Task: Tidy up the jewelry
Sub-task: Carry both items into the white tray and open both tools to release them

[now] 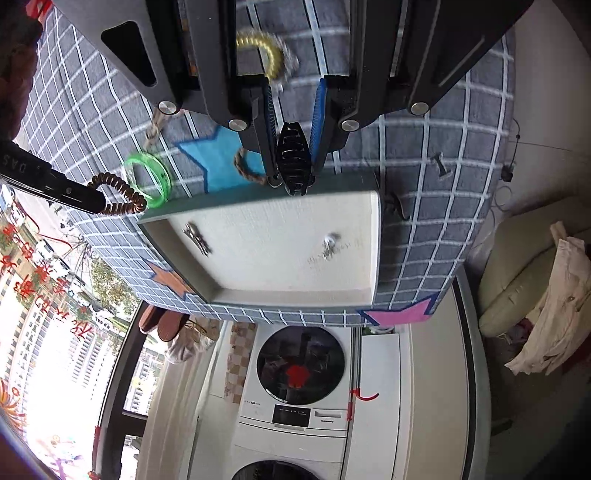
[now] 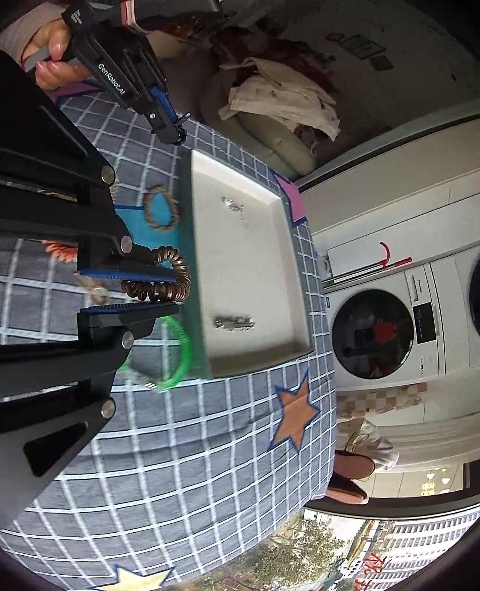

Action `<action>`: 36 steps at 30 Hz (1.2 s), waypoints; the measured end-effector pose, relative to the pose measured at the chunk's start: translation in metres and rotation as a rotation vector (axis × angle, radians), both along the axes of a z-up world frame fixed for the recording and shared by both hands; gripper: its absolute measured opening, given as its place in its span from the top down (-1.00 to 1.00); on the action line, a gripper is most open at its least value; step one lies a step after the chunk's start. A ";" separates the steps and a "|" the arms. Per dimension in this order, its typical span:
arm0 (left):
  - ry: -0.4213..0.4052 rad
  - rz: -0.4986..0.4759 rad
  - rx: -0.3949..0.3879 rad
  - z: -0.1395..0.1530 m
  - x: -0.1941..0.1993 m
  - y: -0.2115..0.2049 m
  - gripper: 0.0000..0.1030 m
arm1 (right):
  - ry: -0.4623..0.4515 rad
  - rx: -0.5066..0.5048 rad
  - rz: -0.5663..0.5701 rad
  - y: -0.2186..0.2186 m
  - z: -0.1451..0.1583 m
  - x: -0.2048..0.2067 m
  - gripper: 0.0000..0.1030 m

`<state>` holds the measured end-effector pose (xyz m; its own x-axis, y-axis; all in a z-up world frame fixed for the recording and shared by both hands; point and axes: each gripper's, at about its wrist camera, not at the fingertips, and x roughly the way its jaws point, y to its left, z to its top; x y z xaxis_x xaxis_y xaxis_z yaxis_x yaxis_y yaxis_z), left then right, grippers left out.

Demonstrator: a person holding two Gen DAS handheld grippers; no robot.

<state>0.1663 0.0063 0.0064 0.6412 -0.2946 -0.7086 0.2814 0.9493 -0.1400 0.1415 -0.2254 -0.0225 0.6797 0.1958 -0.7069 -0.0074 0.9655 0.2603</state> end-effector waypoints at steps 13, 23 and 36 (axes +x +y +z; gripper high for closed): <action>0.028 0.032 0.081 -0.014 0.090 -0.029 0.28 | 0.041 0.004 -0.003 0.009 -0.026 0.090 0.77; 0.042 0.027 0.204 -0.040 0.129 -0.055 0.28 | 0.077 -0.023 -0.035 0.009 -0.052 0.131 0.77; 0.033 0.018 0.327 -0.055 0.132 -0.073 0.27 | 0.152 -0.064 -0.034 0.015 -0.074 0.137 0.39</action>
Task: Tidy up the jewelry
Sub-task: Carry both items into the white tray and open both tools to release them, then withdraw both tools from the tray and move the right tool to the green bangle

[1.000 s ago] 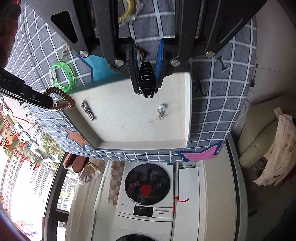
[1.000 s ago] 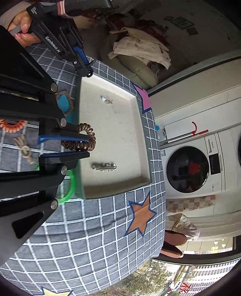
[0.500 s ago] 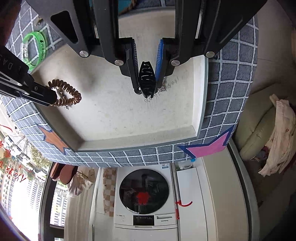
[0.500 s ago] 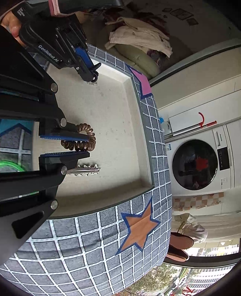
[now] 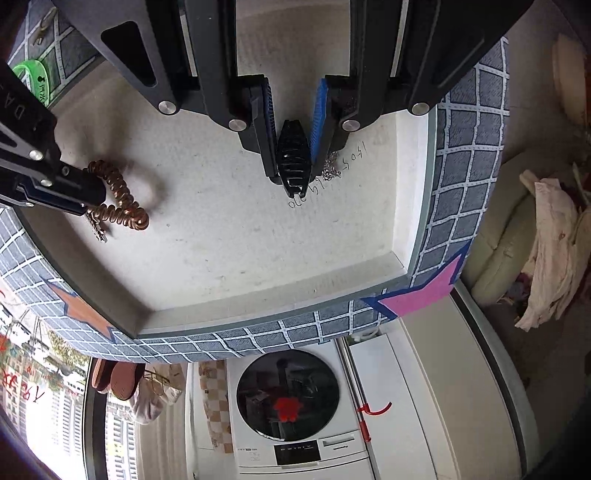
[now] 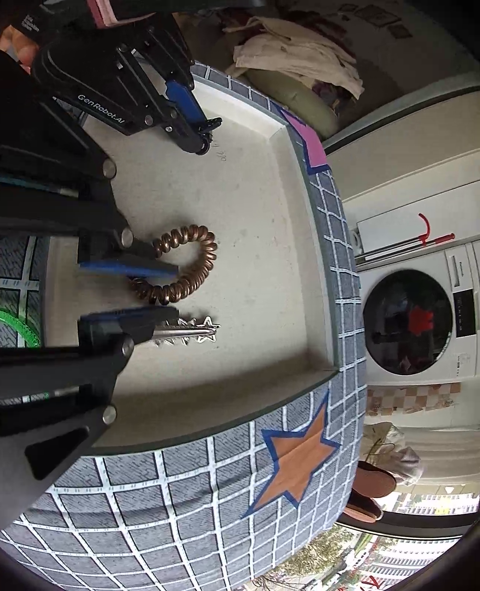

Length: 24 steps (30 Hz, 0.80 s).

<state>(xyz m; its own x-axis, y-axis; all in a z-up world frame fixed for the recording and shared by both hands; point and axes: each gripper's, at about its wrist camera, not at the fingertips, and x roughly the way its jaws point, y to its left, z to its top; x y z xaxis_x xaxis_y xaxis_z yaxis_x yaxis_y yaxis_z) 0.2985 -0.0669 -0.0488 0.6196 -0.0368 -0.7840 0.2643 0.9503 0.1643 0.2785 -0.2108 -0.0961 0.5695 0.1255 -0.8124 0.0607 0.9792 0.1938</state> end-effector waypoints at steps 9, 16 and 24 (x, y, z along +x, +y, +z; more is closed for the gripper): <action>0.004 0.013 -0.023 0.002 -0.002 0.004 0.27 | -0.085 0.048 -0.033 -0.009 0.027 -0.020 0.02; -0.020 0.036 -0.041 0.006 -0.003 0.006 -1.00 | -0.143 0.069 -0.063 -0.019 0.049 -0.048 -0.05; -0.074 0.035 -0.054 0.025 -0.010 0.006 -1.00 | -0.162 0.085 -0.099 -0.034 0.055 -0.078 -0.05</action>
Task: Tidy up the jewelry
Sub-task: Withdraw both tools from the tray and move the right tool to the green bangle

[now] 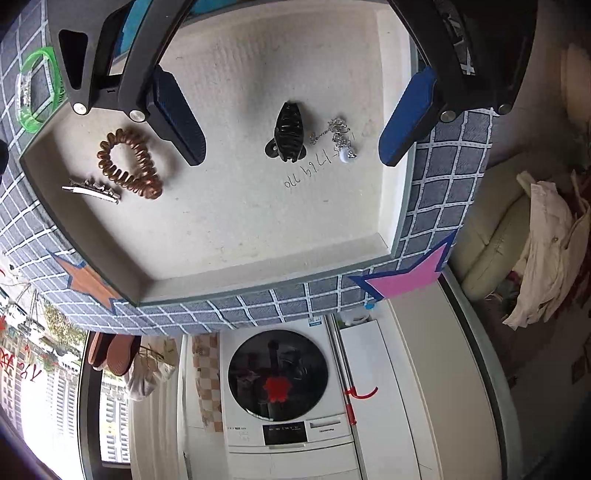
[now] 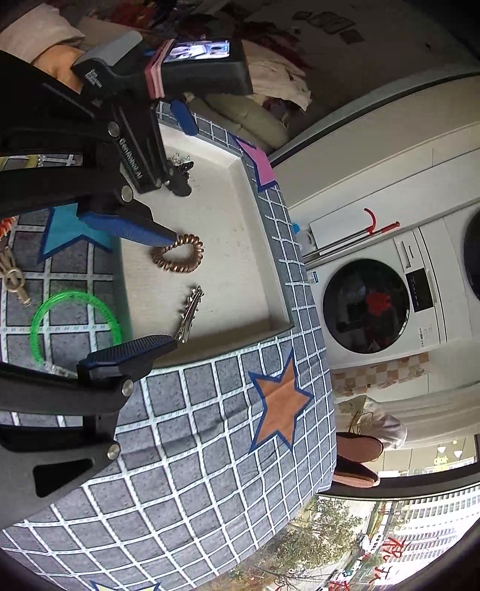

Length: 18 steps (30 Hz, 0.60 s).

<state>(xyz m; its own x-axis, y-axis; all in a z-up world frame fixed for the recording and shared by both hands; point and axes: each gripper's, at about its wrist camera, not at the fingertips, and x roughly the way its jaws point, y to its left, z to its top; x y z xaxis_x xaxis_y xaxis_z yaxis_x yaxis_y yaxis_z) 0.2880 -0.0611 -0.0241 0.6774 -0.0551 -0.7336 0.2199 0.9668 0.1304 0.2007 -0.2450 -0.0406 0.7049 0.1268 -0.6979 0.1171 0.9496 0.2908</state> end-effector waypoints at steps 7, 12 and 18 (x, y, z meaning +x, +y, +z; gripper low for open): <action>-0.054 0.003 -0.012 0.020 -0.021 0.009 -1.00 | 0.000 0.011 -0.032 -0.012 0.000 -0.024 -0.44; -0.066 -0.040 -0.006 0.028 -0.048 0.013 -1.00 | -0.009 0.003 -0.054 -0.018 0.001 -0.041 -0.63; -0.084 -0.036 0.008 0.028 -0.078 0.023 -1.00 | 0.041 0.020 -0.048 -0.022 -0.013 -0.056 -0.63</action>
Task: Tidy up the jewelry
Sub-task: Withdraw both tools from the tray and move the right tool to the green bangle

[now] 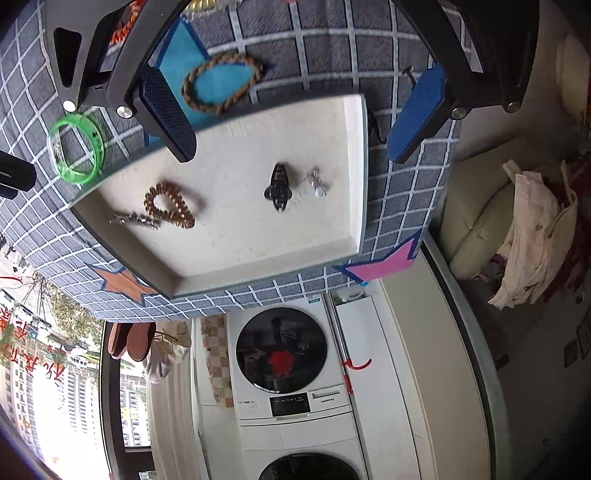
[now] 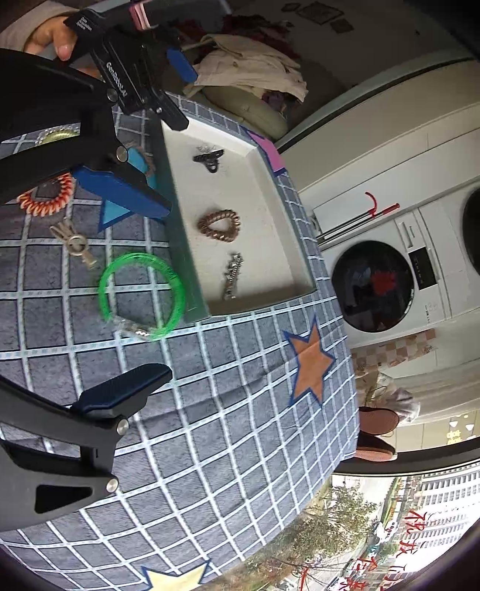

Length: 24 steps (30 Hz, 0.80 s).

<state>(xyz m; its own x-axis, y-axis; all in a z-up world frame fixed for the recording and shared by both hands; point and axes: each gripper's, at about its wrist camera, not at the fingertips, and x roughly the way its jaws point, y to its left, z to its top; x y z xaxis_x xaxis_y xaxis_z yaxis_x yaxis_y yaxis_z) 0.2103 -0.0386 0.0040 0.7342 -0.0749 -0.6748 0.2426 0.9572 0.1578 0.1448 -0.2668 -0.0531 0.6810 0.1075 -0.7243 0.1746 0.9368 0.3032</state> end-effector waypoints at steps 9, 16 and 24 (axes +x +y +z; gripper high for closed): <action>0.135 0.018 -0.031 -0.029 -0.021 0.015 -1.00 | 0.068 0.029 0.002 -0.002 -0.024 -0.021 -0.63; 0.204 0.079 -0.093 -0.042 -0.018 0.026 -1.00 | 0.112 0.013 -0.012 -0.001 -0.032 -0.027 -0.63; 0.246 0.134 -0.100 -0.055 -0.010 0.025 -1.00 | 0.147 0.025 -0.060 -0.011 -0.038 -0.022 -0.63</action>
<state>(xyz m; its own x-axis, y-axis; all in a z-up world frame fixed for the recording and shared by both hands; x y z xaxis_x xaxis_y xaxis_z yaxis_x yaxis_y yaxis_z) 0.2002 -0.0139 -0.0507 0.5576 -0.0633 -0.8277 0.1324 0.9911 0.0135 0.1224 -0.2780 -0.0910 0.5740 0.0885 -0.8140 0.2745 0.9158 0.2931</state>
